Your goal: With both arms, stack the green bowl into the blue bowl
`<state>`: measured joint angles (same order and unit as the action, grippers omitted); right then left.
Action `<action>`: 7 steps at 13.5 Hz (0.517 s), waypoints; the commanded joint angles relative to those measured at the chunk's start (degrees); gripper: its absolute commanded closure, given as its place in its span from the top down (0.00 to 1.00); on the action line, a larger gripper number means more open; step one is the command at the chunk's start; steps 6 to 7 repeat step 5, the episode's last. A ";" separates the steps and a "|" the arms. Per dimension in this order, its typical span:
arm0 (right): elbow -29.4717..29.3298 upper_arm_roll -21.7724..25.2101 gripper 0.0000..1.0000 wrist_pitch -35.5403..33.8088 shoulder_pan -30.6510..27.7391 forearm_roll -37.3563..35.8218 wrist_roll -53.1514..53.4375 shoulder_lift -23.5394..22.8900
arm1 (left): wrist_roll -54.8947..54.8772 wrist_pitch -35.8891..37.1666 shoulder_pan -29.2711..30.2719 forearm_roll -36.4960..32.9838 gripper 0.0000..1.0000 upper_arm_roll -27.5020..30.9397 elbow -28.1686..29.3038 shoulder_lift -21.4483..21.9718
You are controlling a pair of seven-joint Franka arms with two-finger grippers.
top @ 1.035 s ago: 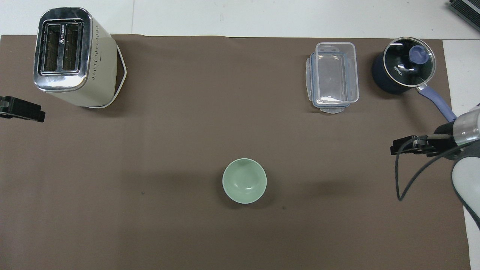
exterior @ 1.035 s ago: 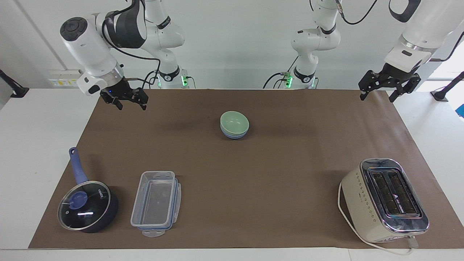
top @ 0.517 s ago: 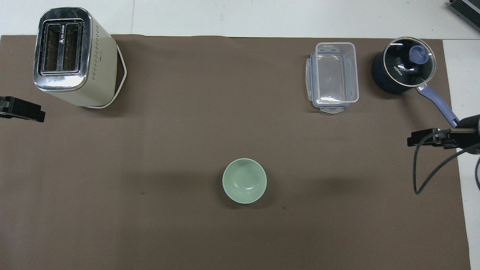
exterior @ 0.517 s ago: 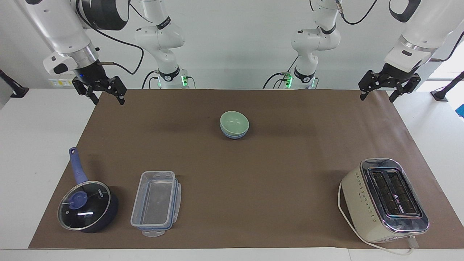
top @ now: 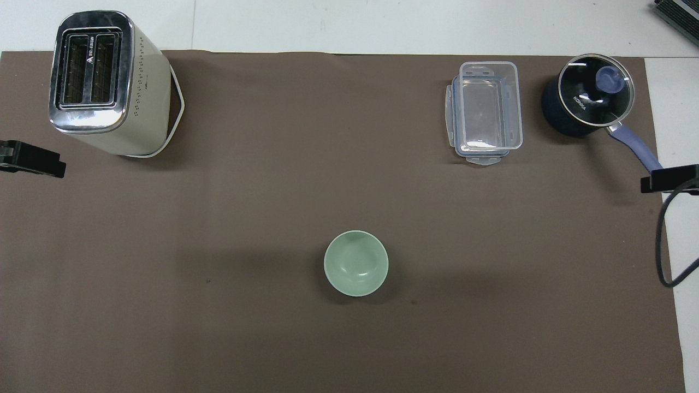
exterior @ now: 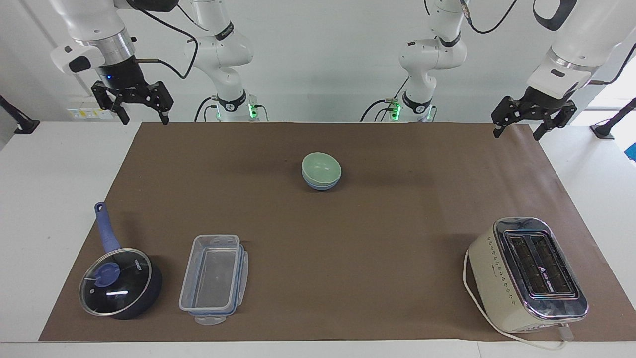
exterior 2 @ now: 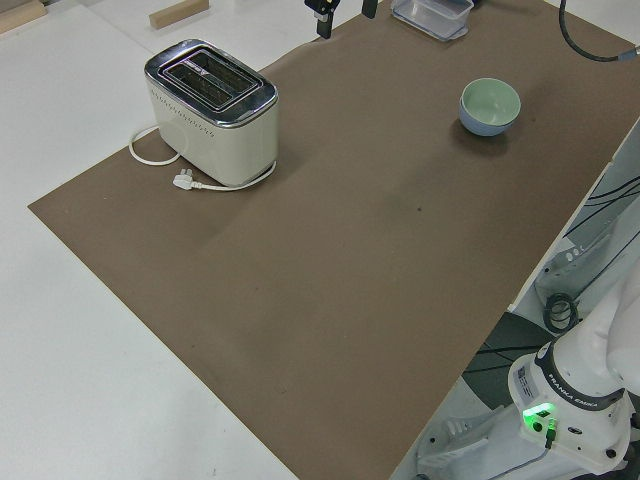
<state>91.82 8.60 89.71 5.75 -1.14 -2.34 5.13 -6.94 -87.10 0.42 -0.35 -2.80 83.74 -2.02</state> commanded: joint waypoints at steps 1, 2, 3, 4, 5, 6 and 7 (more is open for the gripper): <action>-7.17 -1.13 1.00 -7.07 1.28 -0.53 1.10 -2.84 | 0.09 0.44 -0.42 -0.79 1.00 0.07 1.34 1.31; -7.01 -1.21 1.00 -6.05 1.28 -0.10 2.42 -2.85 | 0.18 0.44 -0.42 -0.79 1.00 0.07 1.34 1.31; -5.36 -1.13 1.00 -4.21 1.11 -0.09 2.43 -2.06 | 0.18 0.35 -0.50 -0.79 1.00 0.07 1.34 1.31; -4.64 -1.04 1.00 -3.84 0.67 -0.01 2.43 -1.62 | 0.18 0.35 -0.51 -0.79 1.00 0.07 1.34 1.31; -4.64 -0.95 1.00 -3.75 0.58 -0.09 2.26 -1.61 | 0.18 0.35 -0.59 -0.79 1.00 0.07 1.43 1.31; -4.64 -0.95 1.00 -3.75 0.58 -0.09 2.26 -1.61 | 0.18 0.35 -0.59 -0.79 1.00 0.07 1.43 1.31; -4.64 -0.95 1.00 -3.75 0.58 -0.09 2.26 -1.61 | 0.18 0.35 -0.59 -0.79 1.00 0.07 1.43 1.31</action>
